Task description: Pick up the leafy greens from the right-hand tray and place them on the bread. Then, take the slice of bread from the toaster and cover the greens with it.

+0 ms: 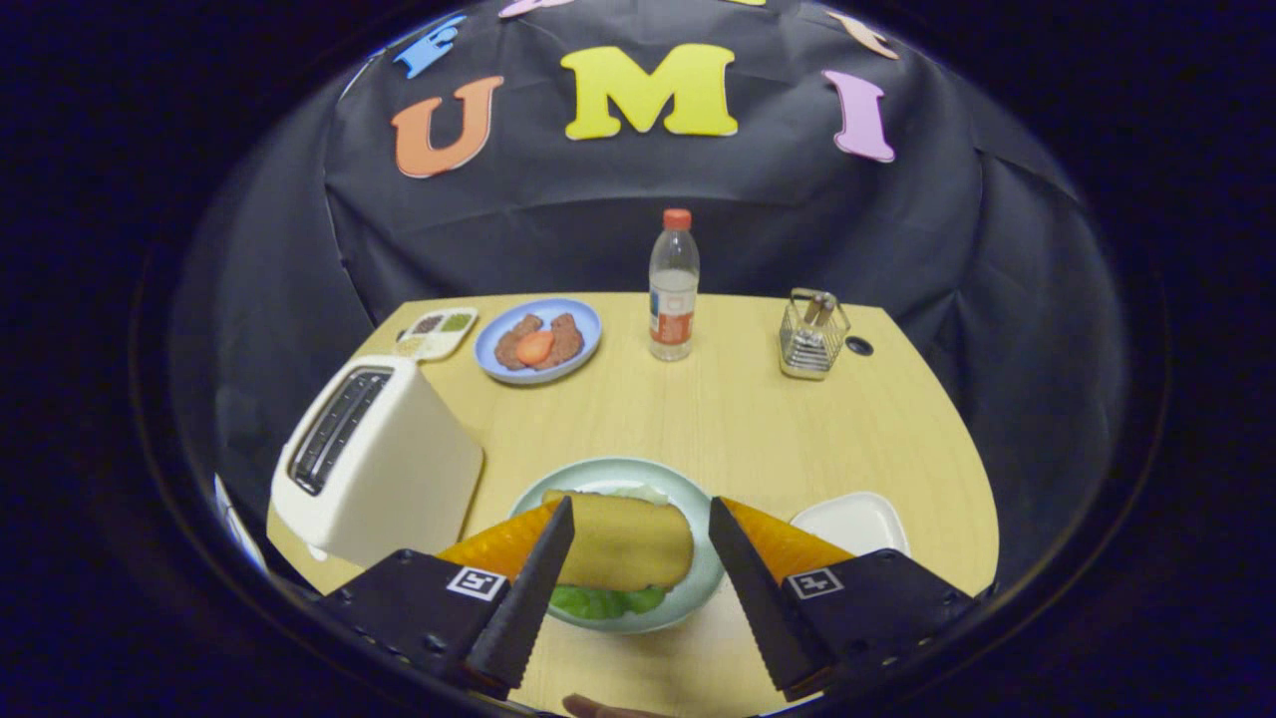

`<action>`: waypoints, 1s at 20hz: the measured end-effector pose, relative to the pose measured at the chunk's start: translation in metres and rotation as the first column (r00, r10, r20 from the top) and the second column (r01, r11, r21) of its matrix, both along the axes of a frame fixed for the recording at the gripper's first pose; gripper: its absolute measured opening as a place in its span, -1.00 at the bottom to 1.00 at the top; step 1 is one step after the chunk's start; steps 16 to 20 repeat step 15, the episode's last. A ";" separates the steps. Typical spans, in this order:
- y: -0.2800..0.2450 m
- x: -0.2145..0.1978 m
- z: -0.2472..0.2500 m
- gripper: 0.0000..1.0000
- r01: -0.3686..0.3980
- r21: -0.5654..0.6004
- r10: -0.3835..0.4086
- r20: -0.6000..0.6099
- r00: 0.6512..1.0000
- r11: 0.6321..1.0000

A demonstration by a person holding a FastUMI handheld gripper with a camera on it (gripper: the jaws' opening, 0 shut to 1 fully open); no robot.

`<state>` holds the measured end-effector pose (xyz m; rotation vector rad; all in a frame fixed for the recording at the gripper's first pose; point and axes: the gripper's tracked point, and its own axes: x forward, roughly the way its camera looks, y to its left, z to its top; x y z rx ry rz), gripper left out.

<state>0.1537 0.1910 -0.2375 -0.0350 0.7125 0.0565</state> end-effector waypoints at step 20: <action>0.000 -0.100 0.234 0.93 0.013 0.024 -0.023 0.506 0.862 1.000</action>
